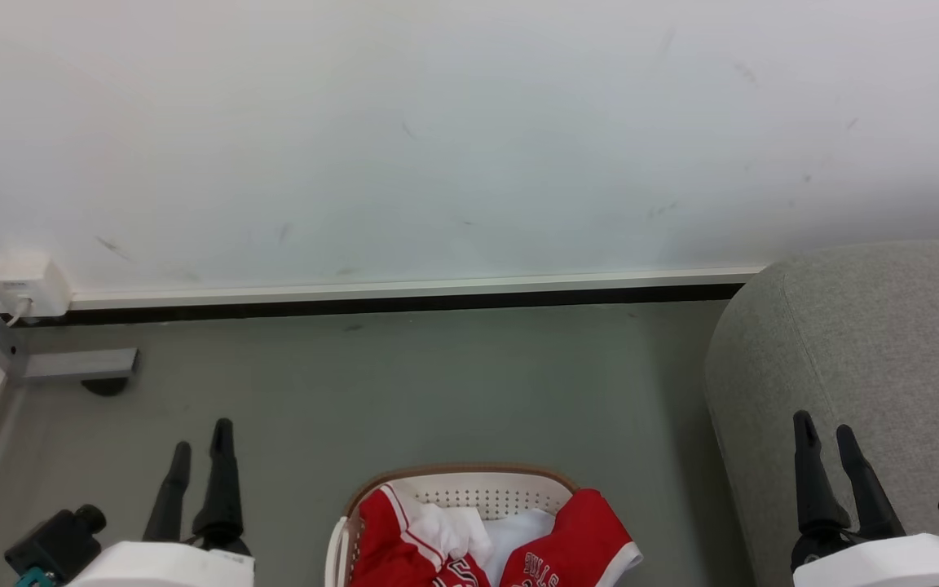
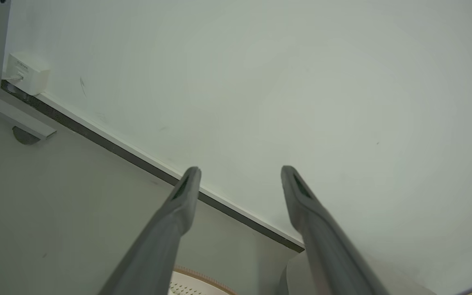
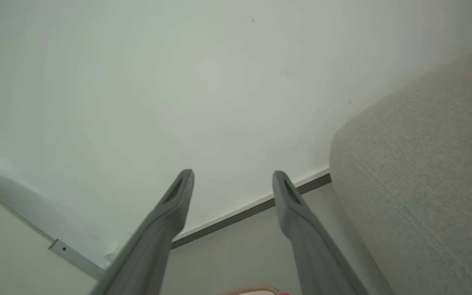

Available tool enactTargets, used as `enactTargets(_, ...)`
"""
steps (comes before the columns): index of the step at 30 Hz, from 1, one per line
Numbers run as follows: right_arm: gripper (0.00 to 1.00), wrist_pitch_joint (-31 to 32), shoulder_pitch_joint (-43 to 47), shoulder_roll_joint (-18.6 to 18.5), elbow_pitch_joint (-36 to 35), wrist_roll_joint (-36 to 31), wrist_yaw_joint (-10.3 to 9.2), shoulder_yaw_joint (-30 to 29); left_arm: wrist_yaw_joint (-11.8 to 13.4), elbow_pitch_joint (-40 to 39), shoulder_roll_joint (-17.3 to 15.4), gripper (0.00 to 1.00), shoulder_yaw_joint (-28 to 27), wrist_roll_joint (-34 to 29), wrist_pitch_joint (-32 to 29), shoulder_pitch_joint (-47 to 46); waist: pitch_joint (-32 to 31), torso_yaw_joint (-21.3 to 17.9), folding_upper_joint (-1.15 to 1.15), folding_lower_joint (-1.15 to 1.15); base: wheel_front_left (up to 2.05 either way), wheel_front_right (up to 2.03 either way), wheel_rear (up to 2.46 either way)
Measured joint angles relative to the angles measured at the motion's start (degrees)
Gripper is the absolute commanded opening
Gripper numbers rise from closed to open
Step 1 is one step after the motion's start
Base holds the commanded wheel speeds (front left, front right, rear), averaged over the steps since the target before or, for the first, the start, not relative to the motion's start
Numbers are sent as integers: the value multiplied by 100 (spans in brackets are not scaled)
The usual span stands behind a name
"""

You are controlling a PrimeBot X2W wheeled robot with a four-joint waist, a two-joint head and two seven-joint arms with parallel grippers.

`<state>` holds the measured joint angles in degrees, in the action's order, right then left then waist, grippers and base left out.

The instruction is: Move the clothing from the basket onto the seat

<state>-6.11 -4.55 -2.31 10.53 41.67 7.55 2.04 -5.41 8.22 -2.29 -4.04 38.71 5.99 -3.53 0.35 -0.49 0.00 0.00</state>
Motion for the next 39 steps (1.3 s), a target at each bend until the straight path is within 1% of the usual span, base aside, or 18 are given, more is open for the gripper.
enactTargets(6,100,-101,-3,-2,83,-662,0,18,76,9,-12,100,56,-497,115,10,-12,-4,0,0,0,0,0)
enactTargets(11,100,-165,-3,-7,133,-1055,0,41,140,85,-68,100,151,-917,188,59,-23,-9,0,0,0,0,0)
enactTargets(15,100,-232,-3,-10,208,-1330,0,41,177,118,-80,100,176,-1082,238,61,-44,-10,0,0,0,0,0)
enactTargets(25,100,-364,-3,-13,435,-1912,0,131,238,213,-137,100,277,-1674,377,127,-97,-14,0,0,0,0,0)
enactTargets(39,100,-557,-23,-21,533,-2538,0,230,233,240,-155,100,360,-2347,572,128,-111,0,0,0,0,0,0)
